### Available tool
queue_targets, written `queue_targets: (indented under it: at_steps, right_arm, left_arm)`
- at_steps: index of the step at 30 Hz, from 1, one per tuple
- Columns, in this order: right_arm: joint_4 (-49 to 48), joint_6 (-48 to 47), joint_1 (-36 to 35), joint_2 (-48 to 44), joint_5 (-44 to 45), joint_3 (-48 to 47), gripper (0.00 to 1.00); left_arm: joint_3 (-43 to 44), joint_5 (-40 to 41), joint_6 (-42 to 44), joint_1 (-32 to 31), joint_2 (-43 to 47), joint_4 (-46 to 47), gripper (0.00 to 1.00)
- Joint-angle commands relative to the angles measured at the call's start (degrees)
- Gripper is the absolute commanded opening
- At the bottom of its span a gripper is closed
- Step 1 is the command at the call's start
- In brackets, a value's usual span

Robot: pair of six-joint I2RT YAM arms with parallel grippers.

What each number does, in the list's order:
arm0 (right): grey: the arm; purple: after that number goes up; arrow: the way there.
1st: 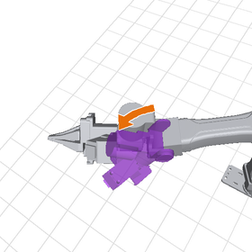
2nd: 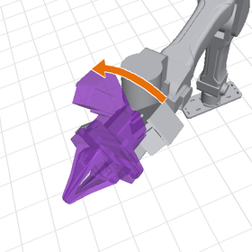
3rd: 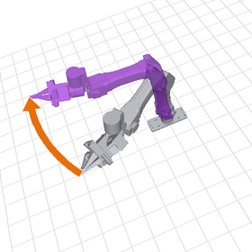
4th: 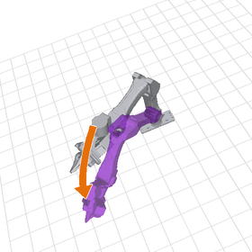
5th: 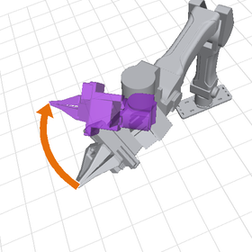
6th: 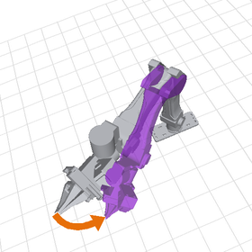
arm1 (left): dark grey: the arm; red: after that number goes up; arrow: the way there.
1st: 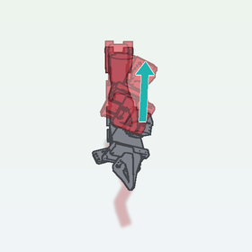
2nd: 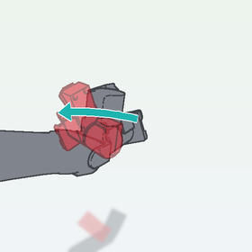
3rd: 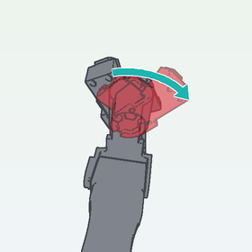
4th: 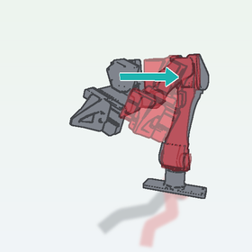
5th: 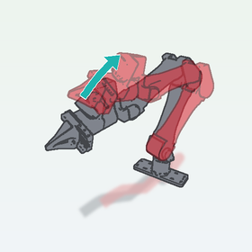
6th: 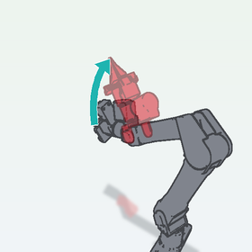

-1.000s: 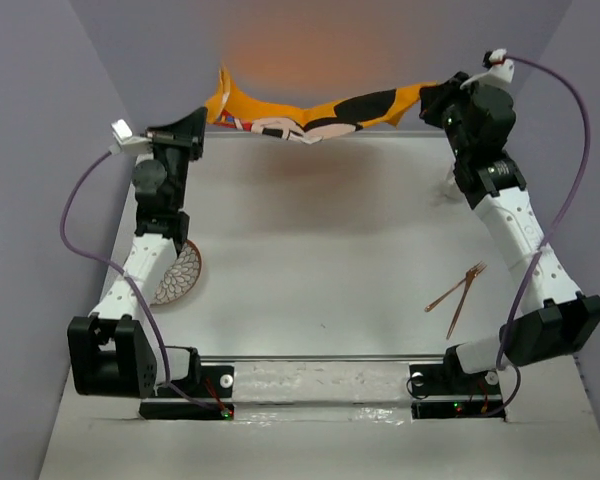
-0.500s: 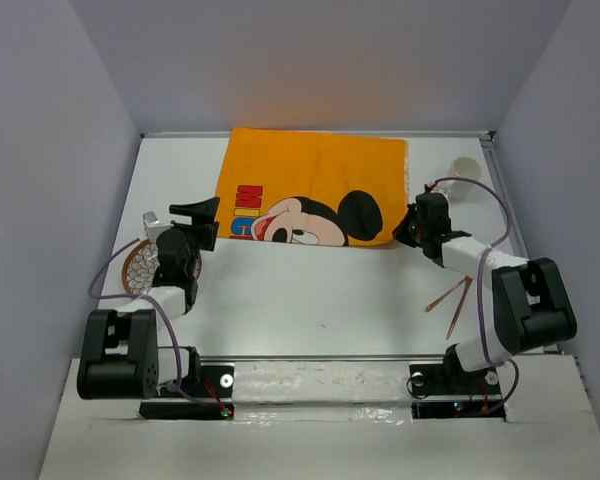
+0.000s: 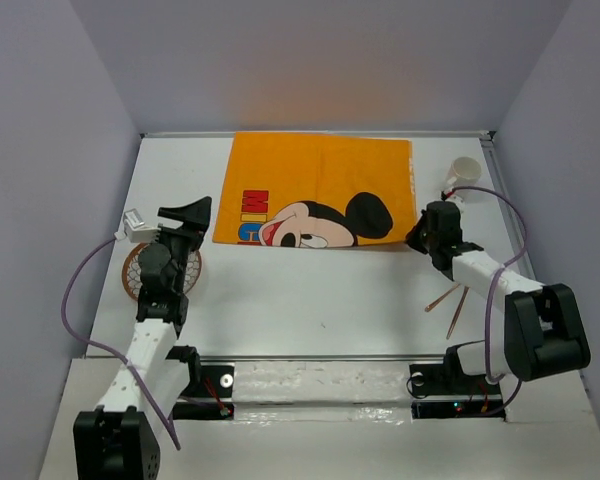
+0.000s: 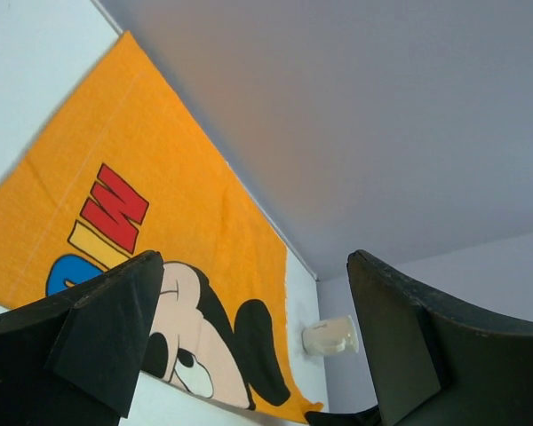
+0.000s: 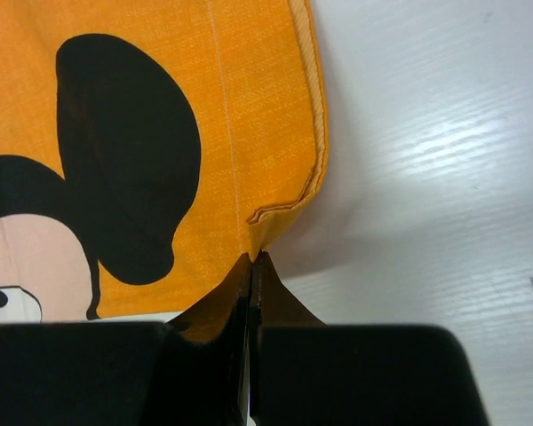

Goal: Set the dinner table for one person

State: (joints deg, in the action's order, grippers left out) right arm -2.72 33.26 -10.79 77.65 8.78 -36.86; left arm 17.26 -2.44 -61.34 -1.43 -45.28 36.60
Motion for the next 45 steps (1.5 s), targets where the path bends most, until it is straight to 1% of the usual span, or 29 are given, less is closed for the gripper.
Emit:
queue_targets:
  at_steps: [1, 2, 3, 4, 5, 6, 7, 9, 10, 13, 14, 15, 16, 17, 18, 19, 20, 21, 22, 26, 27, 28, 30, 33, 34, 35, 40, 44, 45]
  right_arm:
    - [5.5, -0.6, 1.2, -3.1, 5.1, 1.0, 0.00]
    - [6.1, -0.6, 1.2, -3.4, 5.5, 1.0, 0.00]
    - [6.3, -0.6, 1.2, -4.1, 5.6, 1.1, 0.16]
    - [6.5, -1.0, 1.2, -4.3, 4.4, 1.1, 0.28]
    - [8.2, -1.6, 1.2, -4.6, 3.7, 0.2, 0.52]
    - [8.2, -1.8, 1.2, -4.6, 3.4, -0.5, 0.52]
    - [9.8, -2.4, 1.2, -5.9, 3.0, -1.0, 0.68]
    - [10.2, -5.6, 1.2, -8.6, 1.9, -2.2, 0.80]
    - [10.9, -6.3, 1.2, -11.4, 0.4, -2.9, 0.81]
    - [9.3, -10.3, -3.7, -13.3, -4.1, -6.9, 0.78]
    - [8.7, -11.4, -6.3, -11.1, -7.2, -8.6, 0.77]
    - [8.1, -13.0, -12.7, -8.9, -7.6, -12.4, 0.75]
    - [7.7, -14.0, -15.9, -6.3, -7.5, -14.7, 0.74]
    - [7.5, -14.9, -18.9, -3.2, -7.7, -17.1, 0.72]
    - [7.2, -16.2, -23.9, 3.6, -7.8, -19.6, 0.71]
    - [6.7, -16.8, -25.8, 7.0, -8.3, -24.8, 0.70]
    - [6.2, -17.7, -27.8, 10.1, -8.2, -27.3, 0.69]
    - [5.5, -19.4, -30.9, 16.1, -9.6, -29.6, 0.68]
    - [4.8, -20.3, -32.2, 19.0, -10.8, -34.7, 0.68]
    - [7.3, -26.7, -37.9, 32.7, -12.3, -45.7, 0.71]
    - [8.4, -28.8, -38.8, 35.3, -12.3, -51.4, 0.71]
    - [10.3, -29.6, -39.4, 39.7, -12.2, -54.0, 0.69]
    - [12.8, -31.2, -40.5, 43.4, -12.6, -59.8, 0.66]
    - [14.3, -32.3, -41.1, 48.8, -12.9, -65.2, 0.60]
    - [15.8, -32.5, -41.1, 50.0, -13.1, -66.6, 0.55]
    - [16.5, -34.6, -41.7, 52.1, -12.2, -67.9, 0.55]
    - [20.9, -36.9, -42.2, 57.7, -10.4, -74.9, 0.56]
    - [22.1, -37.4, -43.4, 60.5, -10.3, -76.5, 0.55]
    - [22.1, -36.9, -43.4, 61.2, -10.5, -76.6, 0.49]
  left_arm:
    - [6.0, 1.7, 8.0, -0.5, 8.6, -10.6, 0.95]
    - [6.9, 1.7, 8.8, -0.5, 8.6, -12.1, 0.95]
    - [8.6, 1.6, 10.3, -0.6, 10.4, -13.3, 0.95]
    - [9.4, 1.6, 11.2, -0.7, 11.2, -14.5, 0.95]
    - [11.4, 1.6, 13.1, -0.9, 12.3, -17.1, 0.96]
    - [11.4, 1.6, 13.1, -0.9, 12.6, -18.4, 0.96]
    - [13.7, 1.6, 15.1, -1.4, 12.8, -20.6, 0.96]
    - [17.3, 0.9, 17.9, -2.0, 13.4, -22.0, 0.97]
    - [18.7, 0.9, 21.8, -2.8, 13.4, -24.3, 0.98]
    - [24.3, 1.3, 28.5, -3.8, 13.4, -27.9, 0.99]
    - [25.5, 1.6, 32.9, -4.7, 13.4, -29.9, 0.99]
    - [27.3, 1.6, 35.1, -5.1, 13.8, -30.7, 0.99]
    - [28.0, 1.4, 37.2, -5.5, 14.2, -31.5, 0.99]
    - [28.5, 1.3, 39.0, -5.9, 14.4, -33.1, 0.99]
    - [28.7, 1.2, 42.1, -6.9, 15.6, -33.4, 0.99]
    - [28.3, 1.5, 43.1, -7.7, 16.4, -33.2, 0.99]
    - [27.7, 1.8, 43.8, -8.4, 17.3, -32.7, 0.99]
    - [26.3, 2.3, 44.9, -9.5, 19.3, -32.1, 0.99]
    - [25.6, 4.3, 45.3, -9.8, 20.2, -30.9, 0.99]
    - [23.7, 6.5, 46.3, -10.1, 23.0, -29.5, 0.99]
    - [23.3, 6.7, 46.4, -10.3, 23.3, -29.4, 0.99]
    - [23.0, 6.7, 46.5, -10.5, 23.3, -29.3, 0.99]
    - [22.8, 6.9, 46.5, -11.0, 23.8, -29.5, 0.99]
    - [22.8, 7.8, 46.8, -11.9, 24.3, -29.7, 0.99]
    - [22.8, 7.7, 46.8, -12.0, 24.4, -29.7, 0.99]
    - [22.8, 7.7, 46.6, -12.1, 24.3, -29.7, 0.99]
    - [22.7, 7.4, 46.4, -12.1, 24.3, -29.6, 0.99]
    - [22.8, 7.4, 46.5, -12.2, 24.4, -29.6, 0.99]
    - [22.8, 7.5, 46.4, -12.2, 24.4, -29.6, 0.99]
